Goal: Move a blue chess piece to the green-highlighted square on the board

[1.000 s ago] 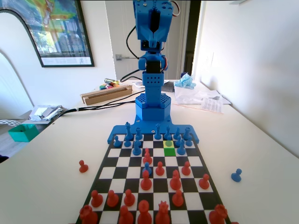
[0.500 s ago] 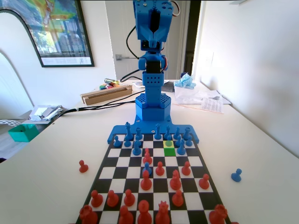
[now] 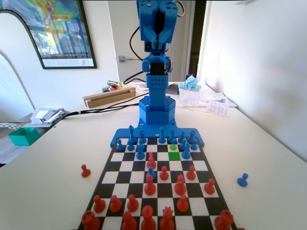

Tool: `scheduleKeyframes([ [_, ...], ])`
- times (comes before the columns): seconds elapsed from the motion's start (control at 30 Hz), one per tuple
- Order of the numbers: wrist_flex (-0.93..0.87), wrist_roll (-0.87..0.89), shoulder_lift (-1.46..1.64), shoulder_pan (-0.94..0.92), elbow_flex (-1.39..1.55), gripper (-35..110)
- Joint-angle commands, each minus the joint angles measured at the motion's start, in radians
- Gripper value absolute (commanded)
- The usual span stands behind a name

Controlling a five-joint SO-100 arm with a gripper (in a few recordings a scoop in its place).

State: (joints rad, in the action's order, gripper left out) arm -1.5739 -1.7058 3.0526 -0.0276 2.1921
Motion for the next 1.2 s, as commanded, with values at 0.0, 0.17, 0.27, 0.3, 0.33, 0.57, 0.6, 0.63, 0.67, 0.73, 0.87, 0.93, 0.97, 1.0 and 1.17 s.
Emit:
scheduleKeyframes([
  [0.0, 0.003, -0.015, 0.003, 0.015, -0.008, 8],
  [0.17, 0.0, -0.014, 0.002, 0.02, -0.009, 2],
  [0.27, 0.0, 0.002, -0.008, 0.018, -0.015, 1],
  [0.3, -0.002, 0.009, -0.018, 0.018, -0.021, 1],
  [0.33, -0.005, 0.015, -0.037, 0.021, -0.034, 1],
  [0.57, -0.054, 0.144, -0.261, 0.025, -0.199, 1],
  [0.6, -0.063, 0.166, -0.298, 0.023, -0.222, 1],
  [0.63, -0.067, 0.192, -0.331, 0.023, -0.241, 1],
  [0.67, -0.069, 0.216, -0.365, 0.023, -0.253, 1],
  [0.73, -0.058, 0.285, -0.426, 0.017, -0.273, 1],
  [0.87, -0.055, 0.489, -0.538, 0.009, -0.301, 1],
  [0.93, -0.051, 0.561, -0.581, 0.011, -0.296, 1],
  [0.97, -0.032, 0.604, -0.603, 0.009, -0.287, 1],
  [1.0, -0.014, 0.643, -0.62, 0.005, -0.278, 1],
  [1.17, 0.057, 0.796, -0.715, -0.017, -0.224, 1],
])
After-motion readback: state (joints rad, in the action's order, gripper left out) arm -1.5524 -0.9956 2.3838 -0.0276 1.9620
